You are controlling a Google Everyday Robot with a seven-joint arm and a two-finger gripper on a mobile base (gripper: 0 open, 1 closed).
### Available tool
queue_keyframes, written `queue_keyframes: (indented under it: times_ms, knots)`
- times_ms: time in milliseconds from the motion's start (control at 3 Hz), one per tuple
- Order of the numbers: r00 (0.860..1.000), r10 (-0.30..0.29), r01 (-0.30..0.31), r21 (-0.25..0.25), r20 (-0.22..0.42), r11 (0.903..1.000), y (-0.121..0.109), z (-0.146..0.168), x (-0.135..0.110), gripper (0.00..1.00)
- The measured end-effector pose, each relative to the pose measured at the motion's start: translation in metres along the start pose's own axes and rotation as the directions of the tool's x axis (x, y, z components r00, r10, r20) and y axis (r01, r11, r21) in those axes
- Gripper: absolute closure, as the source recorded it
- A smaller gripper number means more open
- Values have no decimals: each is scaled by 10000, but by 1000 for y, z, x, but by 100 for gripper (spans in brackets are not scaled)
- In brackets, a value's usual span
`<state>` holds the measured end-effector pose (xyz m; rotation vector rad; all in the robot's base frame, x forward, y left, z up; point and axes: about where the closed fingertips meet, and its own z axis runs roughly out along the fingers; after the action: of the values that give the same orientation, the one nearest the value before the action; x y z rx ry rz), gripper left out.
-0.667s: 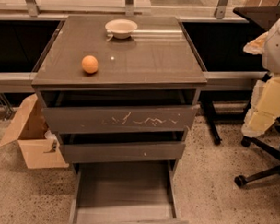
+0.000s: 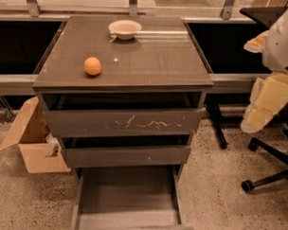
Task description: Place orange into bottom drawer
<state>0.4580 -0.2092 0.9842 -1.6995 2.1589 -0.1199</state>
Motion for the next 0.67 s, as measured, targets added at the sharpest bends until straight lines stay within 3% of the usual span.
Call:
queue_keyframes:
  times_ms: [333,667]
  knots:
    - [9974,62,-67,72,724,10000,-23,19,-10,0]
    - [9841,217,-255,195,1763,9995,-43,41,-39,0]
